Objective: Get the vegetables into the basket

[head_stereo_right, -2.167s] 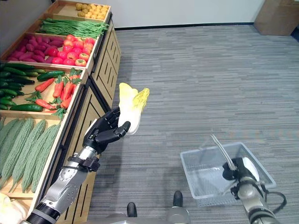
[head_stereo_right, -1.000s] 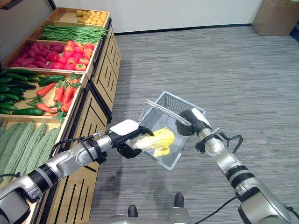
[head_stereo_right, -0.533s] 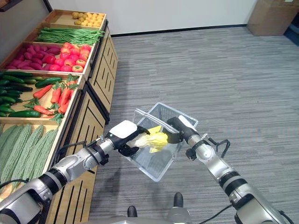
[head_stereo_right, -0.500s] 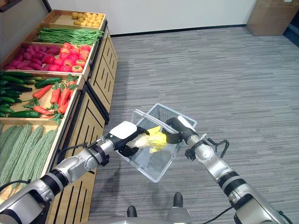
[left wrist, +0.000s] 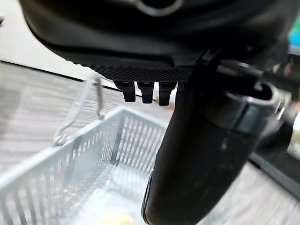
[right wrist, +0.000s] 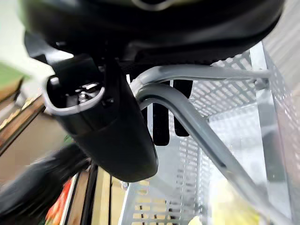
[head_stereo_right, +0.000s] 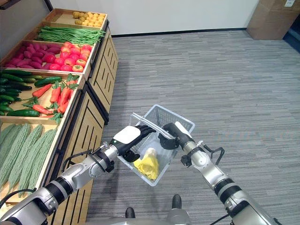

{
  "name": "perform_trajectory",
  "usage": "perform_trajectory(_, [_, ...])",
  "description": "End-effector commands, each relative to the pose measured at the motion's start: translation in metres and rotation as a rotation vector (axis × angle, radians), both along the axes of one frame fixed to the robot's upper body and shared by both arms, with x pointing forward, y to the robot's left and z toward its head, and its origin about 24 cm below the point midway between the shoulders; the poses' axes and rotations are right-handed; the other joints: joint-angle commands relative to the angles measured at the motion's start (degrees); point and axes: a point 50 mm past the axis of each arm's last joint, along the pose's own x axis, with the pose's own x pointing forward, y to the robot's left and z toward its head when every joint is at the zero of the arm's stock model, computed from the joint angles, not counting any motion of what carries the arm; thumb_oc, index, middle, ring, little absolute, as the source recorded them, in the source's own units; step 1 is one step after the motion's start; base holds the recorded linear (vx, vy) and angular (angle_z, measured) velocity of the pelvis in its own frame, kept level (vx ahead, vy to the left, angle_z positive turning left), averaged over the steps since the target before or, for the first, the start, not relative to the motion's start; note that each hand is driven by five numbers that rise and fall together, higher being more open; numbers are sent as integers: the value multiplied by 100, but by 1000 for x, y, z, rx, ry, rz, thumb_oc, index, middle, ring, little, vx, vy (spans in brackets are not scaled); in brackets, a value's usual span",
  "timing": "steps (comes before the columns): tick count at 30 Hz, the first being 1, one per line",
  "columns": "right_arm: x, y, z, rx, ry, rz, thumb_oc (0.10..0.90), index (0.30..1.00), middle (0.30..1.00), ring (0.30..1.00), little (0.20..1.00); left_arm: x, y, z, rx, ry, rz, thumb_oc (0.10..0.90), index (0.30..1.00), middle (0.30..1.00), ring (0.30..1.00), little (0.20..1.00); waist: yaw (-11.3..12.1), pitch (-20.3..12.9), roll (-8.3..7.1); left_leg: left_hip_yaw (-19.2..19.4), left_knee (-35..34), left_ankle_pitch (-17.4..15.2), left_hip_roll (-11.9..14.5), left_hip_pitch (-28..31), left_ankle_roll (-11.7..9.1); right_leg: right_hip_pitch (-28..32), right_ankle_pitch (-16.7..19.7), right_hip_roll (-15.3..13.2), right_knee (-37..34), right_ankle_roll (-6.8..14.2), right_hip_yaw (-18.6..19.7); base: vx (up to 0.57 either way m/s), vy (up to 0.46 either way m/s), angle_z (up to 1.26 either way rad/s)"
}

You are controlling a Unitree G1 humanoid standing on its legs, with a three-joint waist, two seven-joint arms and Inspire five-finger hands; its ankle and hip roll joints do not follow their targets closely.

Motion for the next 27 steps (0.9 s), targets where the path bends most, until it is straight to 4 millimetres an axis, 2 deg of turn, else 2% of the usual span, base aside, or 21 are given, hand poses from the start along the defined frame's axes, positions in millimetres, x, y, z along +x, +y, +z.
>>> perform_trajectory(1, [33, -2, 62, 97, -338, -78, 400, 300, 300, 300, 300, 11, 0, 36, -220, 31, -60, 900, 1000, 1000, 1000, 1000, 64, -537, -310, -58, 7, -107, 285, 9, -458, 543, -628, -432, 28, 500, -175, -1, 3, 7])
perform_trajectory(2, [30, -19, 56, 65, -314, -143, 400, 300, 300, 300, 300, 3, 8, 45, -397, 131, -46, 900, 1000, 1000, 1000, 1000, 109, -532, -295, -95, 7, -94, 277, -1, -455, 557, -615, -437, 28, 493, -198, -2, 3, 6])
perform_trajectory(3, [30, -19, 56, 66, -314, -143, 400, 300, 300, 300, 300, 3, 8, 45, -397, 131, -46, 900, 1000, 1000, 1000, 1000, 107, -532, -296, -95, 7, -94, 277, -2, -455, 557, -615, -437, 28, 493, -199, -7, 4, 8])
perform_trajectory(4, [28, -27, 53, 49, -299, -178, 400, 300, 300, 300, 300, -1, 12, 46, -473, 194, -47, 900, 1000, 1000, 1000, 1000, 124, -526, -291, -105, 7, -87, 274, -6, -454, 558, -612, -437, 28, 488, -212, -12, -1, 9])
perform_trajectory(6, [19, -54, 42, -5, -251, -277, 400, 300, 300, 300, 300, -14, 30, 43, -692, 353, 14, 900, 1000, 1000, 1000, 1000, 186, -509, -278, -162, 7, -66, 261, -41, -440, 556, -597, -434, 28, 481, -245, -25, 0, 8])
perform_trajectory(8, [14, -66, 35, -21, -222, -334, 400, 300, 300, 300, 300, -20, 41, 36, -758, 399, 71, 900, 1000, 1000, 1000, 1000, 226, -495, -275, -190, 7, -56, 254, -53, -435, 557, -593, -433, 28, 480, -261, -8, 0, 3])
perform_trajectory(11, [2, -86, 27, -47, -191, -407, 400, 300, 300, 300, 300, -29, 57, 29, -754, 418, 141, 900, 1000, 1000, 1000, 1000, 256, -470, -279, -228, 7, -39, 249, -72, -435, 552, -592, -437, 28, 479, -279, -10, -2, 3])
perform_trajectory(14, [-12, -101, 20, -52, -167, -465, 400, 300, 300, 300, 300, -36, 76, 15, -660, 416, 235, 900, 1000, 1000, 1000, 1000, 274, -456, -283, -254, 7, -32, 240, -85, -437, 555, -593, -438, 28, 483, -296, -6, -3, 11])
perform_trajectory(15, [-24, -111, 13, -55, -143, -505, 400, 300, 300, 300, 300, -44, 91, -3, -583, 439, 327, 900, 1000, 1000, 1000, 1000, 281, -441, -290, -268, 7, -26, 240, -97, -434, 552, -593, -438, 28, 482, -305, -7, -8, 8])
perform_trajectory(19, [-47, -125, 3, -73, -101, -560, 400, 300, 300, 300, 300, -74, 124, -60, -497, 593, 612, 900, 1000, 1000, 1000, 1000, 257, -407, -294, -257, 7, -7, 243, -108, -424, 534, -591, -429, 28, 481, -306, -3, -5, 4])
perform_trajectory(21, [-56, -130, -4, -80, -75, -587, 400, 300, 300, 300, 300, -85, 131, -77, -442, 631, 692, 900, 1000, 1000, 1000, 1000, 246, -391, -296, -259, 7, 1, 250, -113, -421, 527, -592, -423, 28, 479, -305, 0, 0, 0])
perform_trajectory(22, [-56, -130, -4, -80, -76, -587, 400, 300, 300, 300, 300, -85, 130, -78, -442, 631, 692, 900, 1000, 1000, 1000, 1000, 246, -392, -291, -260, 7, 0, 250, -114, -421, 527, -592, -423, 28, 479, -306, 0, 0, 0])
perform_trajectory(23, [-65, -132, -10, -93, -50, -597, 400, 300, 300, 300, 300, -99, 136, -96, -346, 670, 760, 900, 1000, 1000, 1000, 1000, 232, -370, -304, -255, 7, 8, 256, -124, -418, 513, -589, -415, 28, 473, -289, 0, 0, 0])
perform_trajectory(27, [-83, -135, -24, -120, 23, -602, 400, 300, 300, 300, 300, -133, 141, -135, -146, 802, 883, 900, 1000, 1000, 1000, 1000, 188, -347, -328, -217, 7, 0, 277, -120, -417, 477, -600, -393, 28, 461, -255, 0, 0, 0])
